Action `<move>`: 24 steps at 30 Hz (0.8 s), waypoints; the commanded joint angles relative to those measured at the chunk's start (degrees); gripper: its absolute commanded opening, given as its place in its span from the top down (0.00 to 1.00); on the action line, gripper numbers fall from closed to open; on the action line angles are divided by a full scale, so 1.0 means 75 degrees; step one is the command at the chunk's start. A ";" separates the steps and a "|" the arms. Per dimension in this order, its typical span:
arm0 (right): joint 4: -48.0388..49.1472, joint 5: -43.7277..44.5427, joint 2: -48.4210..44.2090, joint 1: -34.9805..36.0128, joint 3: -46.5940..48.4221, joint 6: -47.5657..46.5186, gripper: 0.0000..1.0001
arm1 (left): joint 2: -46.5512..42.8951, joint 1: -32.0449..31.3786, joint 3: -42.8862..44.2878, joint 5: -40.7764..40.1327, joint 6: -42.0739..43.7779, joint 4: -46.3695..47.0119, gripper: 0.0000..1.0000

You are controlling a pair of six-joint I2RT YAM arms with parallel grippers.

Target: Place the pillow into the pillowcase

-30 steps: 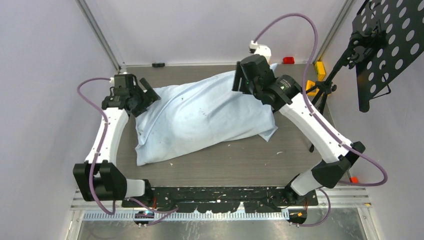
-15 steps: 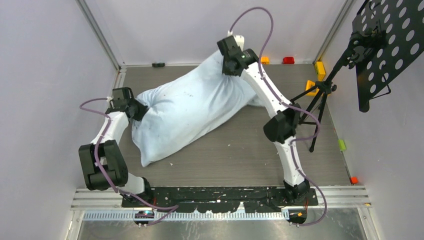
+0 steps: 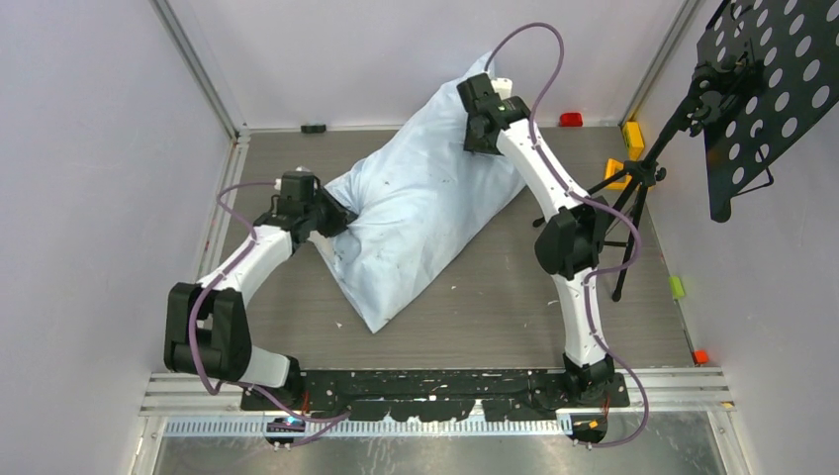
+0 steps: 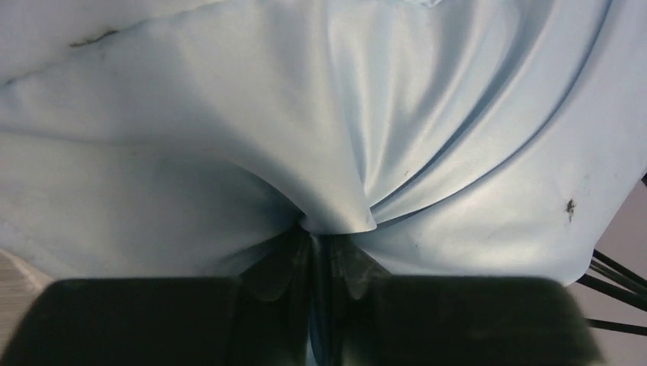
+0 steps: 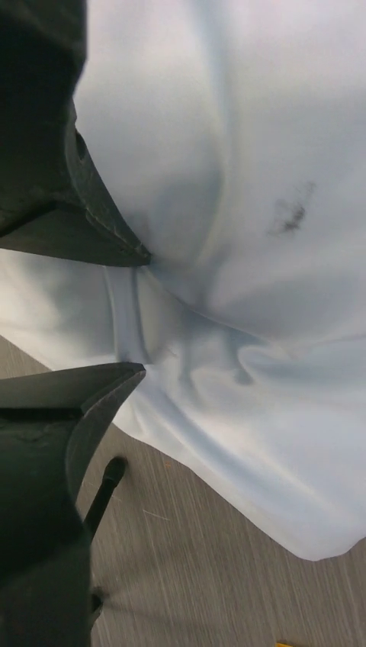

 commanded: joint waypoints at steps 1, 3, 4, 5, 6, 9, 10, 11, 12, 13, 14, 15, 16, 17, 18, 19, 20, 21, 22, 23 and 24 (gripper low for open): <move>0.0044 0.0275 -0.1088 0.0793 0.0163 -0.0220 0.43 | -0.0370 0.0152 0.0445 -0.0405 0.0612 -0.1881 0.73; 0.0014 0.0635 -0.1313 0.1114 0.0147 -0.0330 0.40 | -0.0762 0.0375 0.0575 -0.0676 0.0892 -0.2236 0.57; -0.0017 0.0802 -0.1419 0.1307 0.0177 -0.0412 0.40 | -0.0951 0.0563 0.0599 -0.0749 0.0997 -0.2364 0.48; -0.0028 0.1019 -0.1505 0.1577 0.0214 -0.0496 0.40 | -0.1160 0.0796 0.0611 -0.0799 0.1098 -0.2560 0.38; -0.0033 0.1225 -0.1560 0.1739 0.0264 -0.0581 0.39 | -0.1362 0.1030 0.0609 -0.0826 0.1189 -0.2712 0.29; 0.0193 0.1331 -0.1678 0.2485 0.0350 -0.0902 0.39 | -0.1841 0.2025 0.0472 -0.0883 0.1438 -0.3086 0.16; 0.0391 0.1264 -0.1702 0.2740 0.0303 -0.1067 0.39 | -0.1944 0.2370 0.0384 -0.0866 0.1477 -0.3169 0.15; 0.0598 0.1109 -0.1721 0.2972 0.0208 -0.1241 0.39 | -0.2019 0.2661 0.0278 -0.0847 0.1503 -0.3229 0.15; 0.0821 0.0930 -0.1698 0.3226 0.0123 -0.1427 0.39 | -0.2038 0.2955 0.0149 -0.0807 0.1521 -0.3253 0.16; 0.1006 0.0726 -0.1638 0.3454 0.0053 -0.1593 0.39 | -0.2035 0.3313 0.0012 -0.0710 0.1490 -0.3243 0.16; 0.1102 0.0597 -0.1518 0.3721 0.0075 -0.1795 0.39 | -0.2002 0.3555 -0.0153 -0.0578 0.1401 -0.3161 0.16; 0.1145 0.0539 -0.1339 0.3989 0.0207 -0.2011 0.38 | -0.1935 0.3780 -0.0343 -0.0341 0.1260 -0.2982 0.19; 0.1144 0.0510 -0.1156 0.4218 0.0370 -0.2218 0.38 | -0.1836 0.3936 -0.0515 -0.0029 0.1075 -0.2685 0.23; 0.1143 0.0505 -0.0944 0.4473 0.0524 -0.2455 0.37 | -0.1713 0.4032 -0.0659 0.0256 0.0924 -0.2438 0.27; 0.1160 0.0541 -0.0749 0.4772 0.0683 -0.2761 0.36 | -0.1530 0.4051 -0.0755 0.0497 0.0747 -0.2260 0.29; 0.1181 0.0587 -0.0544 0.4961 0.0837 -0.2975 0.35 | -0.1356 0.4062 -0.0802 0.0697 0.0618 -0.2101 0.30; 0.1208 0.0645 -0.0322 0.5103 0.0987 -0.3167 0.34 | -0.1163 0.4064 -0.0878 0.0900 0.0448 -0.1876 0.31; 0.1212 0.0743 -0.0117 0.5206 0.1194 -0.3335 0.33 | -0.1021 0.4056 -0.1007 0.1214 0.0235 -0.1489 0.31; 0.1219 0.0769 0.0154 0.5286 0.1393 -0.3467 0.32 | -0.0862 0.4055 -0.1156 0.1416 -0.0036 -0.1138 0.31; 0.1261 0.0772 0.0336 0.5322 0.1526 -0.3604 0.31 | -0.0779 0.4055 -0.1301 0.1635 -0.0285 -0.0711 0.30; 0.1362 0.0784 0.0464 0.5347 0.1577 -0.3778 0.30 | -0.0705 0.4061 -0.1433 0.1835 -0.0560 -0.0272 0.30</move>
